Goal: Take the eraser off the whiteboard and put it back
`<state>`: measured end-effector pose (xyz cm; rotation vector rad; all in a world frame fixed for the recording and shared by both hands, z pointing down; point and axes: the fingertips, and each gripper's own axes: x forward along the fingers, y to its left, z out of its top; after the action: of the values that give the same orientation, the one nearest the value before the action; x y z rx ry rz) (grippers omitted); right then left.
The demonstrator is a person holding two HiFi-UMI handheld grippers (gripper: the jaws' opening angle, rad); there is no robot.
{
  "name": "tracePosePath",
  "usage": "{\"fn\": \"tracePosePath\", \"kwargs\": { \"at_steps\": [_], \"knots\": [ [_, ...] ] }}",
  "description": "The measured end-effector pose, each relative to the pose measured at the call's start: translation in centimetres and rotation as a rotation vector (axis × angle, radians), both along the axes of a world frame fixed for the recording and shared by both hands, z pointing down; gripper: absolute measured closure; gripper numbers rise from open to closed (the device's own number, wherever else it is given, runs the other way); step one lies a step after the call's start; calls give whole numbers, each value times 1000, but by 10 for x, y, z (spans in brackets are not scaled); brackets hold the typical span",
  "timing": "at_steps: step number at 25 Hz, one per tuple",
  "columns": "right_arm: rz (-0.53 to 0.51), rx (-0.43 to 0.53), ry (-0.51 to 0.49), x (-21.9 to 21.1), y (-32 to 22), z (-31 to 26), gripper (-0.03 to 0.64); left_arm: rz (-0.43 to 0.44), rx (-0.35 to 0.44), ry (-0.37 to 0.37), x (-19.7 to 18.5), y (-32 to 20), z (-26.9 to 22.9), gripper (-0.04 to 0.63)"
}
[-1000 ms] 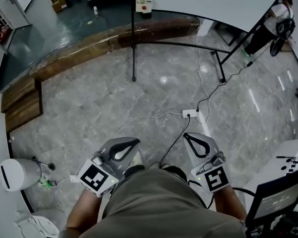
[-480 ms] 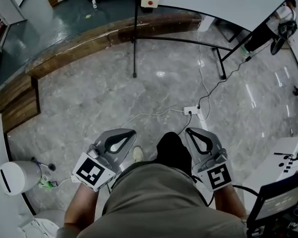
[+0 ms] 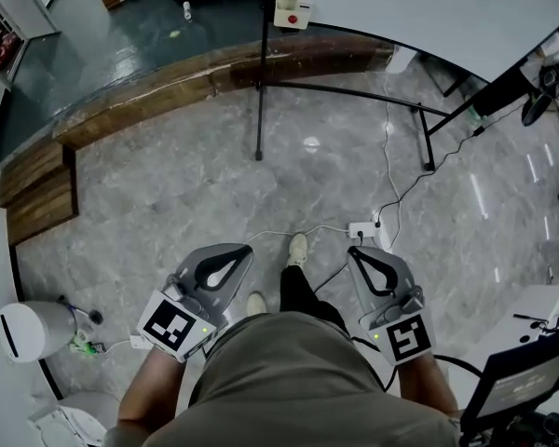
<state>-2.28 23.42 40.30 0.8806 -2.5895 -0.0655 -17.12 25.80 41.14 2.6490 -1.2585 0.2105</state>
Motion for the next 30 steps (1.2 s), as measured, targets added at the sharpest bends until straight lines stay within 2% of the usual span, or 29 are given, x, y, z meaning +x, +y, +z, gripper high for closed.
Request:
{"fn": "tracePosePath", "kwargs": {
  "at_steps": [3,8,11,18,24,30],
  "knots": [
    [-1,5,-18,14,-47,-3,614,-36,31,2,9,-46,-15,592],
    [-37,33,-35,36,-128,-10,614,-40,21,-42,37,-128,-29,592],
    [-44,29,-38,46,-170,-14,614,-51,20,-43,47,-173,-36,592],
    [-39,-7,-54,67,-245,-2,614,-14,-7,-63,83,-244,-42,592],
    [-33,-32,-59,59,-297,11,614,-22,-29,-79,72,-305,-20,592],
    [27,-15,-37,35,-339,-6,614,0,-16,-32,41,-363,-31,592]
  ]
}}
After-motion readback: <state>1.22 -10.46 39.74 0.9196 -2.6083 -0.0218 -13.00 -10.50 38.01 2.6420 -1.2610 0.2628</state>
